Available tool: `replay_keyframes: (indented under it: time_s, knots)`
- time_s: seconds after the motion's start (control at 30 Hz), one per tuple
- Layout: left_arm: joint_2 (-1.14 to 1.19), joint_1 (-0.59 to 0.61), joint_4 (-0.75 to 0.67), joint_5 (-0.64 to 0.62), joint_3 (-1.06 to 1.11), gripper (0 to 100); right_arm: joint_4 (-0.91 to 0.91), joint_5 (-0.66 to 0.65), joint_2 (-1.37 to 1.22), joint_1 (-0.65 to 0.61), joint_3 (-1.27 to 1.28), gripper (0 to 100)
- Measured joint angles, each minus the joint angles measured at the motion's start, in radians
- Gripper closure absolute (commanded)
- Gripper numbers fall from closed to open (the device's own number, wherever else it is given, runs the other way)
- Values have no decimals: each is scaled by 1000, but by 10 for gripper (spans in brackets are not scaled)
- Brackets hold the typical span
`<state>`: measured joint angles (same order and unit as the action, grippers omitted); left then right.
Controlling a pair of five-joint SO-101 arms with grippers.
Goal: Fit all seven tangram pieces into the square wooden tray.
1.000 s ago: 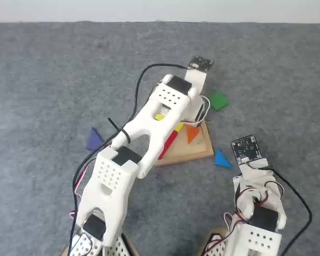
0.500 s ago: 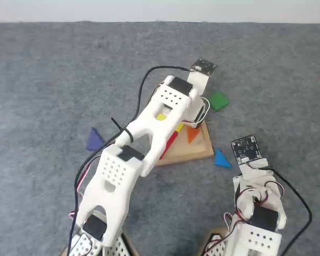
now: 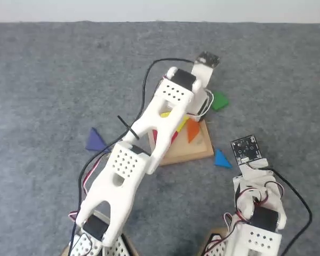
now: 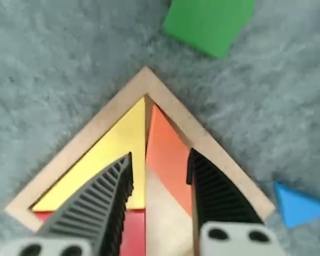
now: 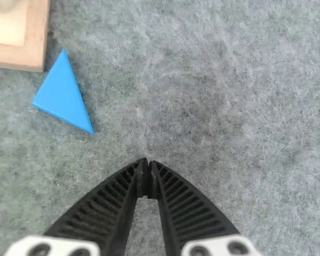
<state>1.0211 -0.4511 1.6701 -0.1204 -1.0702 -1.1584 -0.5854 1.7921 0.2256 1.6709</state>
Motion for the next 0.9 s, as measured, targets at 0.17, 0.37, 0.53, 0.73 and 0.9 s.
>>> replay_keyframes:
  time_s: [0.17, 0.37, 0.53, 0.73, 0.9]
  knots:
    - [0, 0, 44, 20, -121, 837, 0, 0, 0, 0, 0, 987]
    - [0, 5, 48, 37, -40, 850, 0, 0, 0, 0, 0, 987]
    - [-43, 5, 48, 55, 107, 870, 0, 0, 0, 0, 0, 987]
    - [-285, -38, 48, 97, 341, 870, 0, 0, 0, 0, 0, 987]
    - [-443, -15, -58, 132, 698, 870, 0, 0, 0, 0, 0, 987]
